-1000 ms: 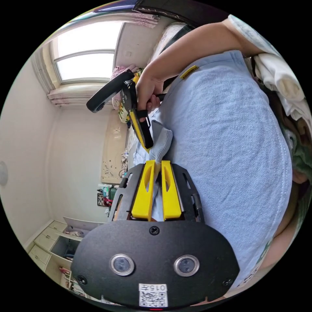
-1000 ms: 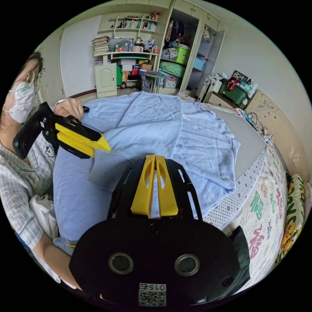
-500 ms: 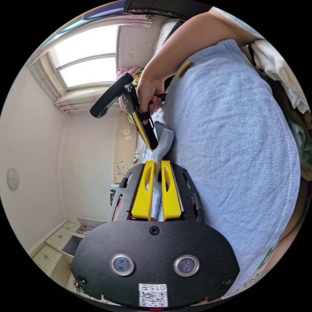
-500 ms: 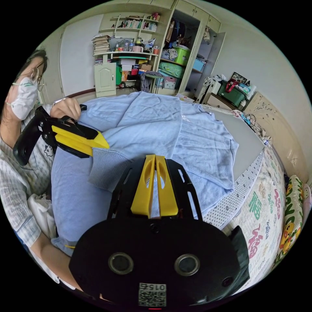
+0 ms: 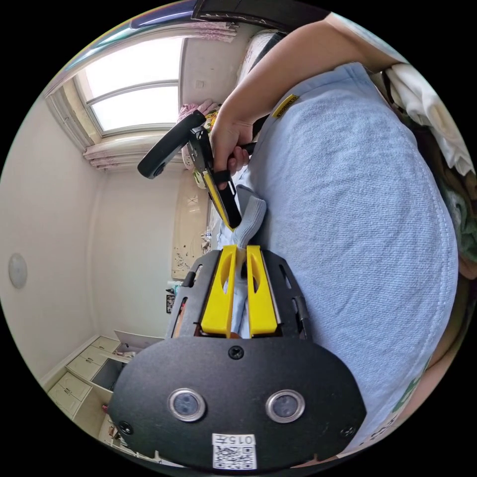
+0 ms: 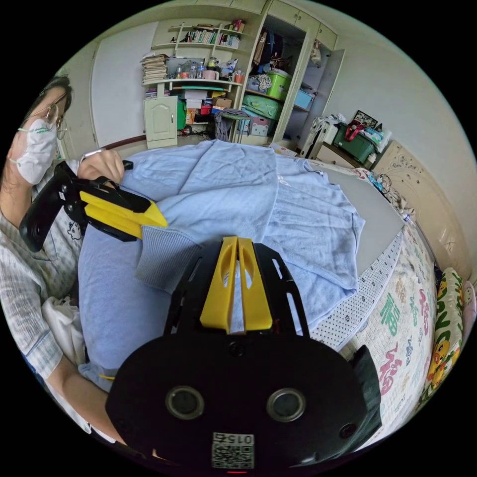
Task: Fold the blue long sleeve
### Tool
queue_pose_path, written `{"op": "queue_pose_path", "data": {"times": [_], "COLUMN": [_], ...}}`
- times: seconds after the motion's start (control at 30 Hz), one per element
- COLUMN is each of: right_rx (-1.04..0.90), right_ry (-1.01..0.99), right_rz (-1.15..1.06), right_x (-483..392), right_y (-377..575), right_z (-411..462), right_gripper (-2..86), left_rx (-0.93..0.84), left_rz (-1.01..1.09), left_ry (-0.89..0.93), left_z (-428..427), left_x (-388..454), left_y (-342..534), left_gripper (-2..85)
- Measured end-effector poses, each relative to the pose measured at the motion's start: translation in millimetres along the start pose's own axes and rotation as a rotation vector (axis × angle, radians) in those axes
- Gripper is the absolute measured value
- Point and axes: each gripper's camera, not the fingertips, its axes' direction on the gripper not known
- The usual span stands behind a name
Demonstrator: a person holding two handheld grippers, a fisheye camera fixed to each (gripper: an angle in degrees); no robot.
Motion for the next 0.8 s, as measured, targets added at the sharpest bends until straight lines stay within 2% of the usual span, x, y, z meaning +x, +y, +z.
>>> {"op": "queue_pose_path", "data": {"times": [0.23, 0.33, 0.43, 0.5, 0.53, 0.6, 0.7, 0.8], "right_rx": [0.000, 0.016, 0.089, 0.130, 0.132, 0.124, 0.024, -0.074], "right_ry": [0.009, 0.036, 0.064, -0.007, -0.034, -0.170, -0.238, -0.252], "right_rz": [0.000, 0.028, 0.151, 0.280, 0.313, 0.375, 0.377, 0.316], "right_x": [7.8, 14.9, 36.7, 62.4, 69.4, 90.3, 98.1, 89.1], "right_y": [-11.1, -16.2, -14.5, -8.6, -7.3, -4.2, -15.0, -35.2], "right_z": [-10.7, -20.2, -42.7, -62.6, -65.9, -71.2, -59.4, -45.6], "right_gripper": [-0.7, 0.3, 6.5, 8.3, 8.3, 8.3, 8.5, 8.1], "left_rx": [0.007, 0.029, 0.096, 0.169, 0.184, 0.259, 0.262, 0.242], "left_rz": [-0.011, -0.049, -0.212, -0.367, -0.403, -0.511, -0.546, -0.520], "left_ry": [0.016, 0.097, 0.308, 0.528, 0.582, 0.765, 0.898, 0.894], "left_z": [48.5, 79.0, 117.5, 160.0, 172.6, 222.7, 276.8, 305.9], "left_x": [27.0, 31.6, 7.0, -16.1, -20.2, -24.1, -5.6, 26.8], "left_y": [8.4, 19.8, 47.0, 79.7, 88.0, 118.0, 132.7, 131.8], "left_gripper": [1.6, 1.6, 1.9, 2.2, 2.4, 3.1, 4.7, 5.4]}}
